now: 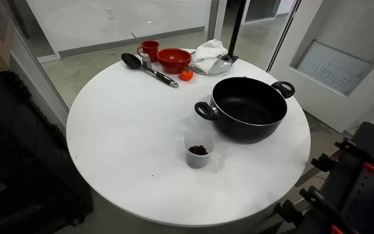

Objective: Pour the contents in the clear jug into the black pot

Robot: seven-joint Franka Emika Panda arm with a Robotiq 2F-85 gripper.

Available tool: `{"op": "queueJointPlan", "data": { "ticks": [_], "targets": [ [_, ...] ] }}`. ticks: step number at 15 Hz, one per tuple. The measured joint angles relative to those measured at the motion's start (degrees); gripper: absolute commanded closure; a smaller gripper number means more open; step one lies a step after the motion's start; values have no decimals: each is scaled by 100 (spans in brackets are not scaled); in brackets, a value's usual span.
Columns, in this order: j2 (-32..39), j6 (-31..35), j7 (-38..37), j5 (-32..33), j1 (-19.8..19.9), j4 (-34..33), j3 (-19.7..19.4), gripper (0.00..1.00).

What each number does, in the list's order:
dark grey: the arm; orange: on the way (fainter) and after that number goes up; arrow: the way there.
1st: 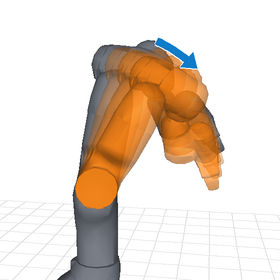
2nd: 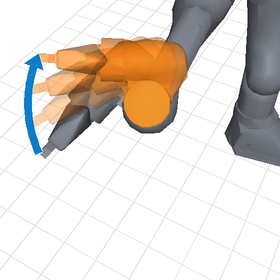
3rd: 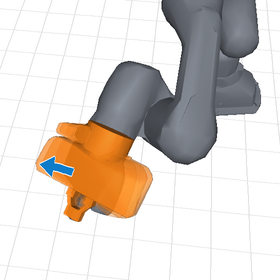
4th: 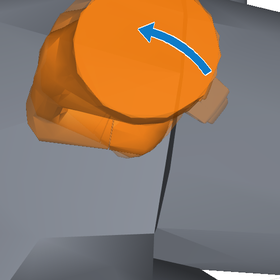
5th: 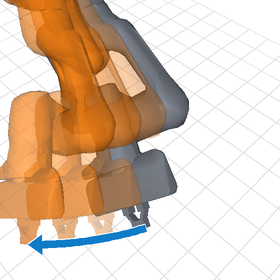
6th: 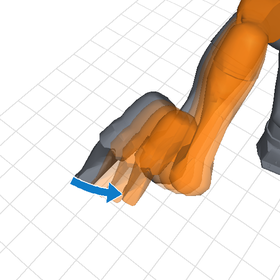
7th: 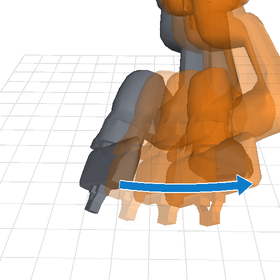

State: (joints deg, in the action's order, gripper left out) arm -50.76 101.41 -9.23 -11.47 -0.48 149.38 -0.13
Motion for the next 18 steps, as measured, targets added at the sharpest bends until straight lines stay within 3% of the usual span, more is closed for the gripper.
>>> {"op": "queueJointPlan", "data": {
  "ticks": [14, 18],
  "targets": [
    [3, 3, 19, -5, -1, 0, 8, 0],
    [30, 984, 727, -281, -247, 382, 9, 0]
  ]
}}
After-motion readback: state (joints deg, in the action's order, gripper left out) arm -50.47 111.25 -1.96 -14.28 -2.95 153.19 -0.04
